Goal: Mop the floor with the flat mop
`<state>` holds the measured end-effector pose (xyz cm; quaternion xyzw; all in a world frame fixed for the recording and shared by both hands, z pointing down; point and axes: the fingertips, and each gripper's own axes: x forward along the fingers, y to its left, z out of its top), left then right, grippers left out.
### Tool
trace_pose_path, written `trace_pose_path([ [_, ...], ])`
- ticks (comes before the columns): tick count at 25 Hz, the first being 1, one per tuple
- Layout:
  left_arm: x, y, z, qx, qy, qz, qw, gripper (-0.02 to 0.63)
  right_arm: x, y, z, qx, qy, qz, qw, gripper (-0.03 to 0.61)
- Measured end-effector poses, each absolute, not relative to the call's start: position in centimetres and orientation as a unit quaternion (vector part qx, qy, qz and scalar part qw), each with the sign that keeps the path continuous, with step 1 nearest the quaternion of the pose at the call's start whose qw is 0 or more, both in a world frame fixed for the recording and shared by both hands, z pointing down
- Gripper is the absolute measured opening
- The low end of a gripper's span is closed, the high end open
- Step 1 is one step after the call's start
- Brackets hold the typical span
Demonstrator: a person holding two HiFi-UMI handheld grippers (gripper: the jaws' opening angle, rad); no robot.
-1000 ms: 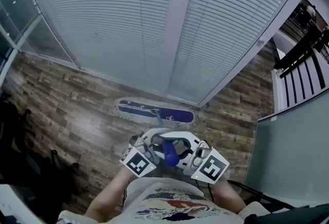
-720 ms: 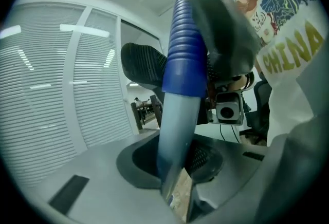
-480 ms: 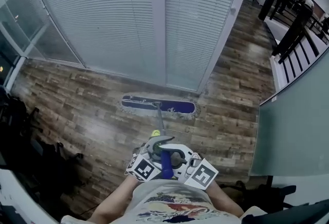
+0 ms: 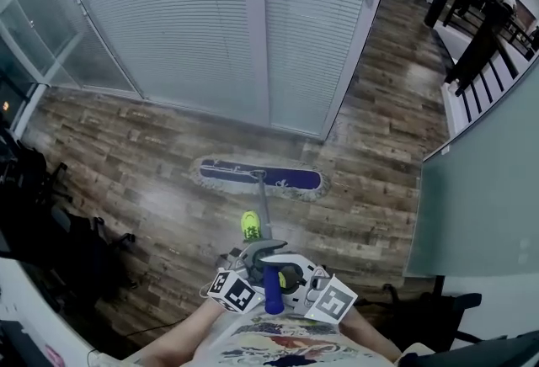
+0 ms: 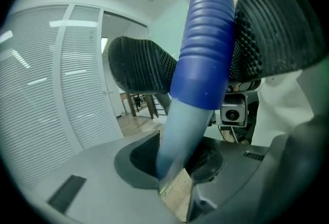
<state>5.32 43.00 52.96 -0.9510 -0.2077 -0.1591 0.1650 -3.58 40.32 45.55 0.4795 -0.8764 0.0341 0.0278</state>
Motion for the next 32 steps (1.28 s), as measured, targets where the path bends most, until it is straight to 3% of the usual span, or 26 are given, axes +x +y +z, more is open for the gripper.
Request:
trace_pose_path([
  [3, 5.1, 43.8, 54.1, -0.944, -0.216, -0.159, 0.195, 0.081, -3.6, 40.9, 45.9, 0.478, -0.878, 0.024, 0.003, 0.181],
  [6, 5.6, 44.4, 54.8, -0.938, -0.224, -0.161, 0.211, 0.083, -2.8, 40.8, 44.1, 0.497, -0.863, 0.005, -0.087, 0.184],
  [9, 5.7, 43.9, 55.7, -0.937, -0.23, -0.162, 0.205, 0.083, -2.5, 40.0, 43.4, 0.498, -0.859, -0.007, -0.116, 0.187],
  [11, 5.9, 42.8, 55.9, -0.941, -0.224, -0.162, 0.197, 0.083, -2.3, 39.1, 43.6, 0.494, -0.862, -0.007, -0.109, 0.187],
  [16, 7.9, 38.4, 56.2, -0.946, -0.208, -0.155, 0.194, 0.083, -1.1, 36.0, 47.8, 0.463, -0.886, 0.021, 0.021, 0.187],
  [19, 9.2, 35.1, 56.2, -0.952, -0.199, -0.15, 0.179, 0.084, 0.0, 32.9, 48.5, 0.455, -0.889, 0.025, 0.05, 0.187],
  [24, 12.0, 28.5, 56.0, -0.96, -0.192, -0.142, 0.146, 0.098, 2.7, 26.3, 48.3, 0.455, -0.888, 0.02, 0.059, 0.187],
  [29, 15.4, 21.1, 55.4, -0.96, -0.197, -0.142, 0.139, 0.1, 6.4, 17.5, 43.6, 0.494, -0.866, -0.034, -0.075, 0.187],
  [32, 18.0, 16.5, 54.4, -0.959, -0.202, -0.14, 0.141, 0.1, 9.1, 12.9, 43.7, 0.504, -0.862, -0.033, -0.049, 0.187],
])
